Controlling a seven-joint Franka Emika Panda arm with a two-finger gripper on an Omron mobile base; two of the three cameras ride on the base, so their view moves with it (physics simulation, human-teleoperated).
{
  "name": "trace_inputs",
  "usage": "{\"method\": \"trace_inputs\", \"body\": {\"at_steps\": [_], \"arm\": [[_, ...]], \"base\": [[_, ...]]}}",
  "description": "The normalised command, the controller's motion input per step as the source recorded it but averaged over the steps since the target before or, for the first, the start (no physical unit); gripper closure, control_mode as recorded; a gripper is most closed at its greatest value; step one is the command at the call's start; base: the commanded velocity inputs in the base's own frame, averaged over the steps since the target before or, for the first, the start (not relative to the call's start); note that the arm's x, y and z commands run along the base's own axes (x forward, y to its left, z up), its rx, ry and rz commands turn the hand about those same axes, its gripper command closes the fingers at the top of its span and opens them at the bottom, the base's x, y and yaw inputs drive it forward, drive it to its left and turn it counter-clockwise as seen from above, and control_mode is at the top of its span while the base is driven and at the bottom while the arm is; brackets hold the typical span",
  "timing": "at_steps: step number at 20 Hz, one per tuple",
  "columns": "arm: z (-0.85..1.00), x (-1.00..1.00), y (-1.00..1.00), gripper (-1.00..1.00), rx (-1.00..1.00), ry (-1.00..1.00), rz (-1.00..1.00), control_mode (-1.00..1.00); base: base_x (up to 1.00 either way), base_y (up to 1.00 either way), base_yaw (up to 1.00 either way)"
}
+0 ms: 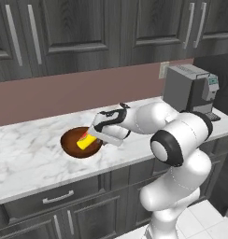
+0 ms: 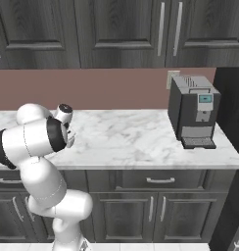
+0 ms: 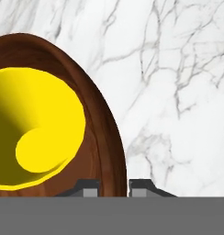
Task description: Place the cup inside the bowl on the dining table and move the bowl to any counter.
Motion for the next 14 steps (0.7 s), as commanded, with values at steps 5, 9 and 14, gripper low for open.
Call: {"method": "trace_inputs", "body": {"at_steps": [5, 9, 14], "arm": [[-0.03, 0.03, 0.05, 1.00, -0.03, 0.00, 0.00, -1.00], [0.00, 0.00, 0.00, 1.00, 0.00, 0.00, 0.00, -1.00], [0.00, 0.00, 0.00, -1.00, 0.00, 0.00, 0.00, -1.00]], "base": [[0.00, 0.00, 0.00], [0.00, 0.00, 0.00], [0.00, 0.00, 0.00]]}}
